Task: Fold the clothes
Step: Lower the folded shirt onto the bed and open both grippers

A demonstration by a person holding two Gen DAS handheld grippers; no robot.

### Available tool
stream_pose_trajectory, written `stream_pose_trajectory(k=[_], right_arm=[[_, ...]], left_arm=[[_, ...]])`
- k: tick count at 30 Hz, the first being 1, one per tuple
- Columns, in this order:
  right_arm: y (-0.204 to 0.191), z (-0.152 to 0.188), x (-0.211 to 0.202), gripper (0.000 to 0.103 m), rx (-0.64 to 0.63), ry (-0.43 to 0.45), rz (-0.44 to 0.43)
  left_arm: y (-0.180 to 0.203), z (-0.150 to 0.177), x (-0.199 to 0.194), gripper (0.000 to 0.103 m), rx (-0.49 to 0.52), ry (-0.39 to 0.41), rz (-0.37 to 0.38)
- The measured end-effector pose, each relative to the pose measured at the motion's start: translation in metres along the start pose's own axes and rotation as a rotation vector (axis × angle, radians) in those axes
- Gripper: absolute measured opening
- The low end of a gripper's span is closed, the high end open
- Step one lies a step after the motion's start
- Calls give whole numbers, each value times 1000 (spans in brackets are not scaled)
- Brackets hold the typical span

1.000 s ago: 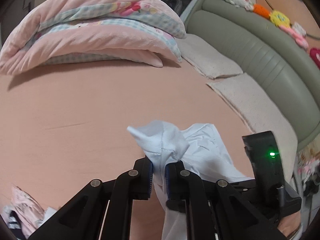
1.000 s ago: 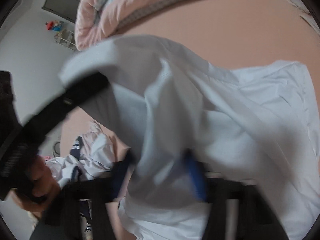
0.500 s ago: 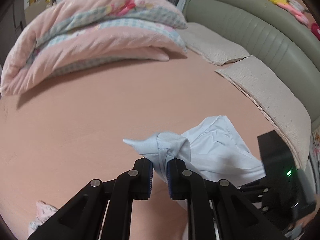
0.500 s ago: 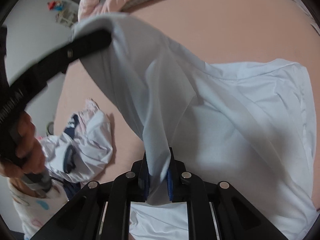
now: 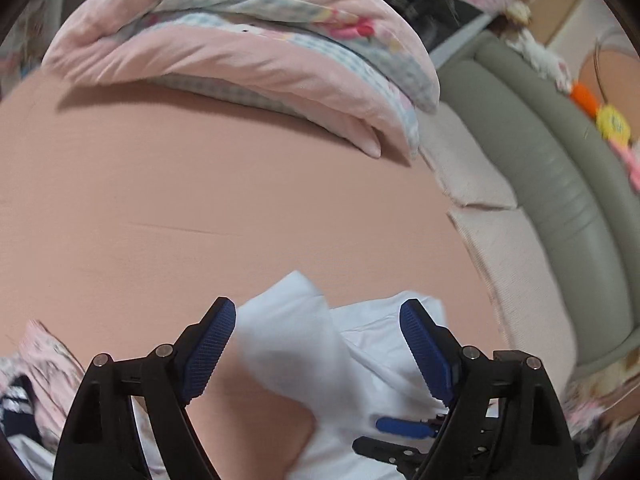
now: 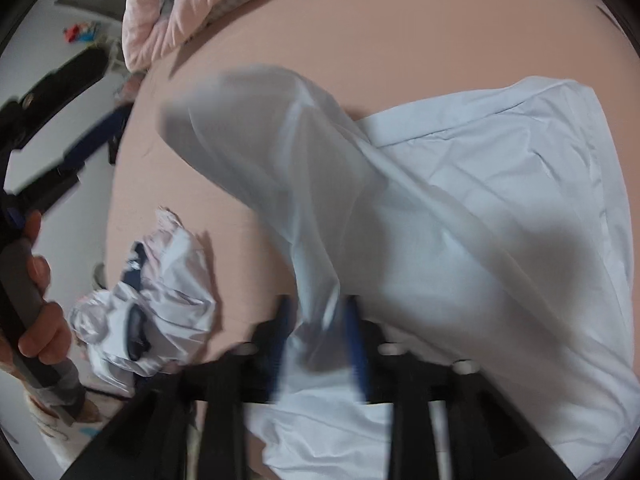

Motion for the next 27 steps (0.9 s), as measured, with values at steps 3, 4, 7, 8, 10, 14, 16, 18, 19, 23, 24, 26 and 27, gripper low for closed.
stream_pose_trajectory(k=[3,4,7,8,10,14,16,18,19,23,24,26,27], right_arm=[[-4,-7,-20,71,24,68,-83],[-5,-9,-28,71,31,92,-110],[-3,-16,-50,71,59,160,-164],[2,-18,-56,72,76,178,-159],[13,-21,-65,72,116,207,-144],[45,-25,-79,72,222,232,-116],[62,-26,-84,72,264,242,-94],[77,-27,-89,72,289,251,-55],[81,-27,-91,72,295,254,-50],[93,-28,-98,72,317,266,-47],[95,-28,-100,72,315,264,-32],[101,-29,-106,72,310,260,5],[104,-31,-108,72,303,262,30]], left_arm=[[-4,5,0,84,-12,-12,-6],[-4,7,2,84,-9,-23,-9],[-5,16,10,84,-2,-63,-24],[-5,20,13,84,-4,-73,-26],[-6,28,20,84,-17,-92,-25],[-7,42,32,84,-39,-122,-21],[-7,47,37,84,-49,-133,-21],[-9,51,41,84,-59,-140,-24],[-11,53,43,84,-66,-143,-25],[-17,58,49,84,-98,-161,-36],[-20,59,50,84,-107,-163,-40],[-25,61,51,84,-133,-163,-42],[-28,63,53,84,-145,-165,-44]])
Point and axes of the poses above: each gripper's, at about its wrist camera, not at the fingertips, and x roughly the way its jaws point, y to its right, z to its underside, the point moved 8 cm from there along x, roughly the way its jaws point, and after that the axes turned 2 degrees about z, right-handed, at the moved point
